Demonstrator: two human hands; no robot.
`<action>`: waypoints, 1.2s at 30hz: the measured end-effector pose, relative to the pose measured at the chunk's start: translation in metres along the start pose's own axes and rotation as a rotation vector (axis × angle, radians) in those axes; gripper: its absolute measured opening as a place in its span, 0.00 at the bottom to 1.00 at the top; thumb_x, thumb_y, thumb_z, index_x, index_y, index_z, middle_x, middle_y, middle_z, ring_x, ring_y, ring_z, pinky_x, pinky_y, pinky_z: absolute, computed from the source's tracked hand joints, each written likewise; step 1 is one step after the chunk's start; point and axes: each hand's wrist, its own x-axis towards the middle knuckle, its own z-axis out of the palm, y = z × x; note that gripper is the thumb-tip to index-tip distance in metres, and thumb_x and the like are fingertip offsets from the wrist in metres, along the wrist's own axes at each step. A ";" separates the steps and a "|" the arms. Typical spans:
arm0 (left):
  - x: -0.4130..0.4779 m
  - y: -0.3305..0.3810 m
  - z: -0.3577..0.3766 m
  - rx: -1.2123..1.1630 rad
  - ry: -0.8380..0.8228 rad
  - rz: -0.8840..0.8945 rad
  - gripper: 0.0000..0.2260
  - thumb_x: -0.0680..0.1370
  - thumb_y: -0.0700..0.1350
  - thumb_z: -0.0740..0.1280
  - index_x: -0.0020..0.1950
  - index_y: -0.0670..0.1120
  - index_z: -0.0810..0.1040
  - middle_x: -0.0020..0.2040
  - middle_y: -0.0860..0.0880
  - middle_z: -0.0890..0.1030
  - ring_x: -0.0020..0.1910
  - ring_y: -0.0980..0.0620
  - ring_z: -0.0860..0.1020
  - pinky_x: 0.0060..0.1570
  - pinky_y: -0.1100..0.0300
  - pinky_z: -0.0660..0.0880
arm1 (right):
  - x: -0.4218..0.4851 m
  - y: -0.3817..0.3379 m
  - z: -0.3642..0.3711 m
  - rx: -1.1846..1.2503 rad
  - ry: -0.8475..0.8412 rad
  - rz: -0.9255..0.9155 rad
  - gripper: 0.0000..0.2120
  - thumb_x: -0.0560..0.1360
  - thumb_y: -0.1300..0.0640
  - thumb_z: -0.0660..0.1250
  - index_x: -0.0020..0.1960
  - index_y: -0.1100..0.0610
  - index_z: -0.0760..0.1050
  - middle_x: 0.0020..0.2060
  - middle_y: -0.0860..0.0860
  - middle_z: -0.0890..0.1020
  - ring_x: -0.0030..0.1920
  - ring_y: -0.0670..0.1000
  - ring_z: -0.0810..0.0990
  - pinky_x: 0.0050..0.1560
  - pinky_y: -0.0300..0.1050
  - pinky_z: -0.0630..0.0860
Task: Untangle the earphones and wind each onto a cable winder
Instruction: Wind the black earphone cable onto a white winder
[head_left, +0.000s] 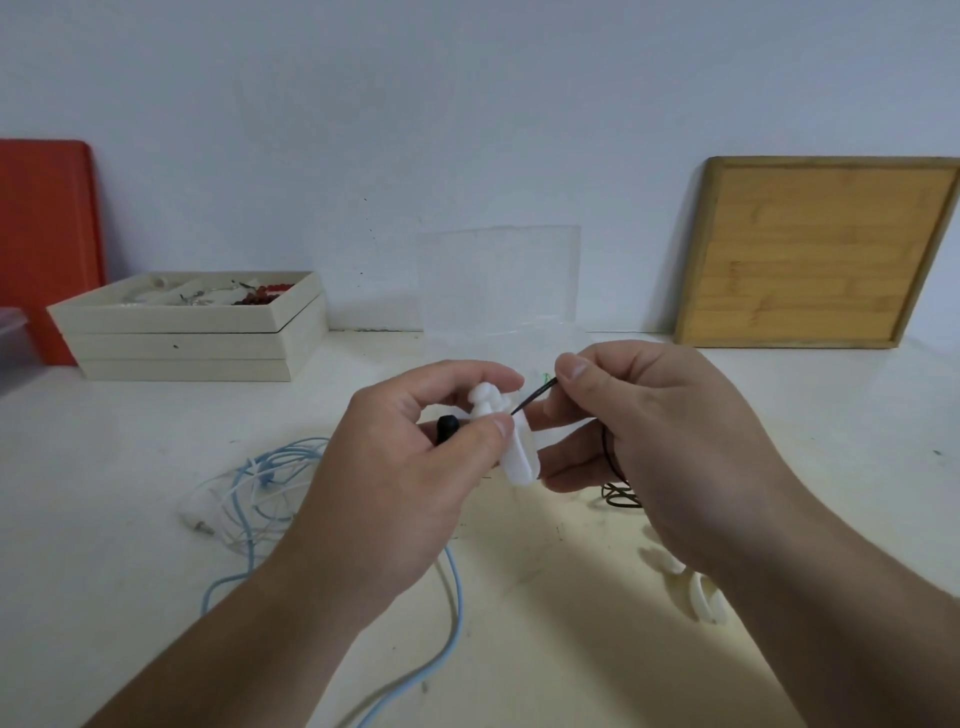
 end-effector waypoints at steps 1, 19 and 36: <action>0.000 0.000 0.000 0.001 0.010 -0.001 0.12 0.70 0.49 0.68 0.50 0.60 0.84 0.44 0.46 0.86 0.45 0.40 0.84 0.55 0.38 0.80 | 0.000 0.000 0.000 -0.003 0.000 0.000 0.16 0.83 0.57 0.61 0.42 0.66 0.77 0.35 0.54 0.86 0.31 0.56 0.85 0.37 0.53 0.81; 0.008 -0.006 -0.014 -0.220 -0.238 -0.078 0.12 0.69 0.40 0.72 0.51 0.50 0.86 0.47 0.46 0.86 0.47 0.51 0.84 0.55 0.50 0.81 | 0.019 0.007 -0.042 0.107 -0.150 -0.044 0.10 0.68 0.52 0.70 0.34 0.58 0.79 0.29 0.53 0.62 0.29 0.50 0.60 0.29 0.41 0.59; 0.011 -0.006 -0.007 -0.519 -0.041 -0.041 0.08 0.68 0.37 0.70 0.44 0.47 0.85 0.43 0.40 0.83 0.43 0.45 0.82 0.45 0.57 0.81 | 0.012 0.031 0.001 -0.150 -0.355 0.060 0.19 0.84 0.52 0.59 0.37 0.53 0.79 0.27 0.46 0.66 0.28 0.47 0.60 0.31 0.42 0.56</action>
